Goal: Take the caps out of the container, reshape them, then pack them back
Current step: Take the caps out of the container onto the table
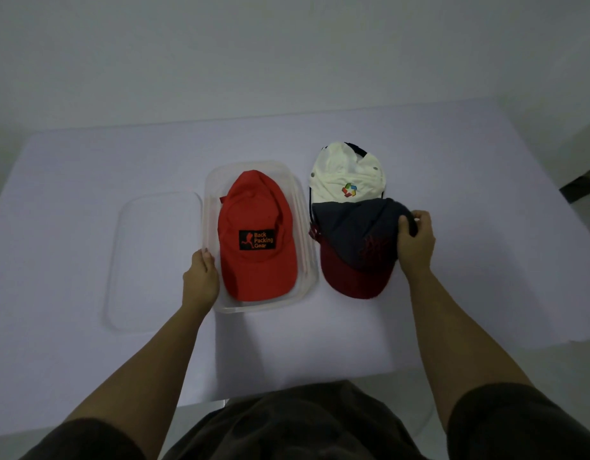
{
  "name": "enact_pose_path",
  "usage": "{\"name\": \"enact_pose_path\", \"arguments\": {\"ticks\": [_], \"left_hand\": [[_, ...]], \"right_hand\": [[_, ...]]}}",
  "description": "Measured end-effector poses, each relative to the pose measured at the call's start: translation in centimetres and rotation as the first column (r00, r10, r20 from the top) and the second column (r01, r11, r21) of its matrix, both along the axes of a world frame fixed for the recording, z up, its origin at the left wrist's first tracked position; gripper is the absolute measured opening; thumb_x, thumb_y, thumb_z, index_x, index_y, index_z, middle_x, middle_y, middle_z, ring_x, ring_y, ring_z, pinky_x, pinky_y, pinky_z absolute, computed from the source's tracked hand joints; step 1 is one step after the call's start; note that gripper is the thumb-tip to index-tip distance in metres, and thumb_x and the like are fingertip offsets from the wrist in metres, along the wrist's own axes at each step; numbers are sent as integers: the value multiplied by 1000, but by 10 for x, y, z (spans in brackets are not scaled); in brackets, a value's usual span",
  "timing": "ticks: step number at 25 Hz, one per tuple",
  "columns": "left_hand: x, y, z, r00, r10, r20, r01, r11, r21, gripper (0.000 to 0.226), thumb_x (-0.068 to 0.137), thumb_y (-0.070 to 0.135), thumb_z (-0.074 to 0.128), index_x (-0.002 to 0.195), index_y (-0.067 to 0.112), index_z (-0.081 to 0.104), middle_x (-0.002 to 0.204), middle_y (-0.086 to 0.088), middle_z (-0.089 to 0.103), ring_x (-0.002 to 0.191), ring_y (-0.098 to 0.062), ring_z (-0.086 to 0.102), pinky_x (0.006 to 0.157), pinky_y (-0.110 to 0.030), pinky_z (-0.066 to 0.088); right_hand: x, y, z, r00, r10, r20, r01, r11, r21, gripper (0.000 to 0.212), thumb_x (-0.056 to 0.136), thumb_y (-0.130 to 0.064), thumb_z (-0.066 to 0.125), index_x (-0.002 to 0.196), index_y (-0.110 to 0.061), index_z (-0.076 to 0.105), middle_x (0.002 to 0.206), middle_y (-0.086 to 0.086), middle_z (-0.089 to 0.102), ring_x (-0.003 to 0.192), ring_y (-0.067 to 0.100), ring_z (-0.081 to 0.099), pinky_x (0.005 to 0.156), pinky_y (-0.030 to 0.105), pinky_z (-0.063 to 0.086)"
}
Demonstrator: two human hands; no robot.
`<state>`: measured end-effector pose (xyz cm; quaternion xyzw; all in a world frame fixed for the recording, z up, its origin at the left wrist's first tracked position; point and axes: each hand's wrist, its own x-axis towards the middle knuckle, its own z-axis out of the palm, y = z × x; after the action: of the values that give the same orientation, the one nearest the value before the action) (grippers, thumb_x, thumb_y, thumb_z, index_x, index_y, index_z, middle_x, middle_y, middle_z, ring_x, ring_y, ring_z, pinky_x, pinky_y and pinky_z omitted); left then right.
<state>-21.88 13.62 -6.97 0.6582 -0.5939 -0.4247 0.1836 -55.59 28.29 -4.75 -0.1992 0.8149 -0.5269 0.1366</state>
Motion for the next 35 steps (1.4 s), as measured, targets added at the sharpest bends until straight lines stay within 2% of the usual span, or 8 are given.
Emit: {"name": "enact_pose_path", "arguments": {"ticks": [10, 13, 17, 21, 25, 28, 31, 35], "left_hand": [[-2, 0, -1, 1000, 22, 19, -21, 999, -28, 49, 100, 44, 21, 126, 9, 45, 117, -20, 60, 101, -38, 61, 94, -52, 47], [-4, 1, -1, 1000, 24, 19, -24, 999, -24, 49, 99, 44, 21, 125, 9, 45, 118, -19, 60, 102, -38, 61, 95, -52, 47], [-6, 3, 1, 999, 33, 2, -33, 999, -18, 48, 100, 43, 21, 125, 9, 45, 118, -20, 61, 101, -38, 61, 94, -51, 47], [-6, 4, 3, 999, 44, 1, -43, 999, -33, 47, 101, 40, 22, 125, 8, 45, 117, -20, 61, 102, -38, 61, 93, -50, 48], [-5, 4, 2, 999, 44, -3, -44, 998, -47, 46, 100, 40, 22, 126, 10, 46, 116, -20, 61, 102, -38, 60, 93, -49, 48], [-4, 3, 1, 999, 44, 12, -43, 997, -58, 46, 101, 38, 23, 129, 9, 45, 116, -20, 62, 103, -38, 60, 92, -46, 49], [-5, 2, 1, 999, 36, 38, -34, 997, -71, 46, 101, 35, 22, 128, 7, 45, 113, -21, 63, 100, -38, 61, 86, -40, 46], [-3, 2, 0, 999, 41, 29, -39, 997, -61, 46, 101, 36, 22, 128, 7, 46, 111, -20, 64, 97, -37, 61, 82, -37, 45]], "right_hand": [[-9, -4, 0, 985, 159, 65, -169, 962, 213, 37, 94, -28, 53, 122, -4, 48, 114, 13, 55, 104, 25, 53, 81, 28, 43], [6, -19, 3, 967, 134, -218, -88, 975, 205, 48, 93, -26, 54, 133, -2, 42, 133, 18, 46, 125, 28, 42, 105, 32, 33], [51, -67, 34, 877, 349, -330, -336, 937, 97, 31, 93, -20, 53, 120, -5, 56, 121, 12, 58, 113, 22, 53, 98, 30, 42], [122, -118, 38, 649, 759, -46, -691, 614, 380, 43, 93, -29, 54, 127, -2, 50, 122, 16, 60, 112, 29, 58, 95, 39, 47], [162, -146, 24, 711, 549, 439, -703, 535, 469, 114, 80, -54, 64, 148, -8, -14, 157, 18, -11, 145, 36, 5, 118, 47, 17], [175, -147, 6, 730, 464, 501, -681, 554, 479, 126, 73, -52, 72, 143, -24, -28, 156, 19, -15, 144, 39, 2, 116, 54, 15], [179, -146, -9, 810, 373, 451, -571, 677, 464, 132, 64, -52, 79, 147, -18, -19, 154, 18, 15, 141, 39, 19, 114, 52, 22], [174, -146, -7, 802, 509, 312, -589, 589, 553, 105, 63, -59, 76, 142, -11, 26, 143, 12, 36, 129, 33, 39, 108, 45, 35]]}}
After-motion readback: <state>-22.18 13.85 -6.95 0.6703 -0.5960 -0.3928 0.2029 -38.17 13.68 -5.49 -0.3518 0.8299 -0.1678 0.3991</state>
